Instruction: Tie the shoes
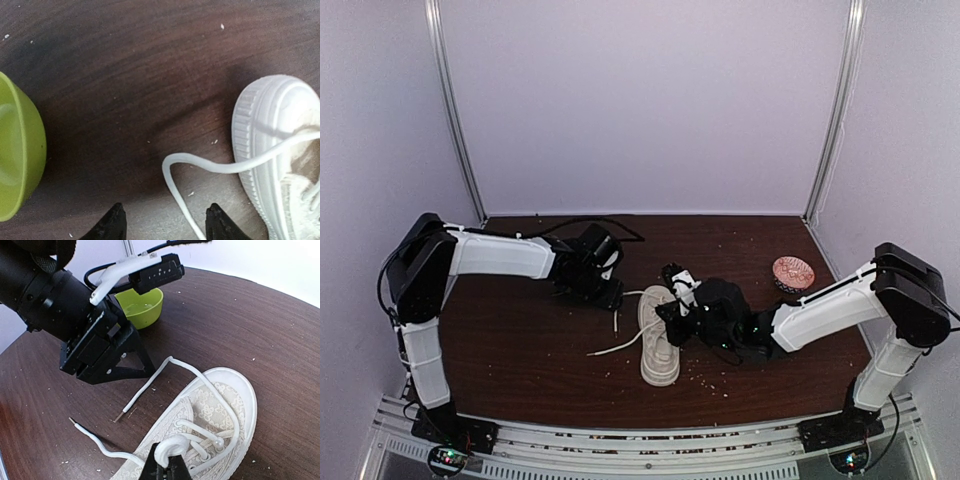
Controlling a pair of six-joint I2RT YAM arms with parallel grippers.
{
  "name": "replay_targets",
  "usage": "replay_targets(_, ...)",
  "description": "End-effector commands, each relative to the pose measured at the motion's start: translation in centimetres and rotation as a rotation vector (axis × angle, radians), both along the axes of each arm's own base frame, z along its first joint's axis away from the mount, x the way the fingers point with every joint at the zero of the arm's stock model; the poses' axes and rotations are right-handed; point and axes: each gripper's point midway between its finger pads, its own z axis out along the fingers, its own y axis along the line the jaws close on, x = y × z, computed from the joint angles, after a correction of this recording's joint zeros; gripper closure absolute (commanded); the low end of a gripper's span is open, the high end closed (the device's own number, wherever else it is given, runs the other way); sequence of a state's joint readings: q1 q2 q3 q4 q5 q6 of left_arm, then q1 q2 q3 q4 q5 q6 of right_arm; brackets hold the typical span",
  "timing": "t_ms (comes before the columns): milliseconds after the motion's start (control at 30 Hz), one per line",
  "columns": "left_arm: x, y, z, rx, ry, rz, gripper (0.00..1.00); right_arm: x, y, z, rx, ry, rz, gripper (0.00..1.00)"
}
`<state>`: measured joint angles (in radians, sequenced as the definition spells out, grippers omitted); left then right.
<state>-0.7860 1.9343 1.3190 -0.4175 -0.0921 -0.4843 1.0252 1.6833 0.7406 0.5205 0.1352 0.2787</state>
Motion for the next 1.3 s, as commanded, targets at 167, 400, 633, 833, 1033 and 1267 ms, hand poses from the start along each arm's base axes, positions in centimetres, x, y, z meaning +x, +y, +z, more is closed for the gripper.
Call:
replay_targets(167, 1.2, -1.6, -0.3, 0.007, -0.032, -0.133, 0.43, 0.4, -0.3, -0.2, 0.051, 0.023, -0.016, 1.0)
replay_targets(400, 1.9, -2.2, -2.6, 0.044, -0.004, -0.157, 0.49, 0.6, -0.3, -0.4, 0.07, 0.038, -0.018, 1.0)
replay_targets(633, 2.8, -2.2, -3.8, 0.066, -0.024, -0.141, 0.6, 0.8, -0.6, -0.7, 0.074, 0.048, -0.022, 1.0)
replay_targets(833, 3.6, -2.3, -4.2, 0.067, -0.048, -0.105, 0.8, 1.0, -0.7, -0.9, 0.082, 0.06, -0.024, 1.0)
replay_targets(1033, 4.7, -2.8, -3.0, 0.038, -0.086, -0.065, 1.0, 1.0, -0.7, -1.0, 0.09, 0.066, -0.027, 1.0)
replay_targets(1267, 3.8, -0.8, 1.3, -0.005, -0.139, 0.016, 1.0, 1.2, -0.8, -0.5, 0.099, 0.073, -0.037, 1.0)
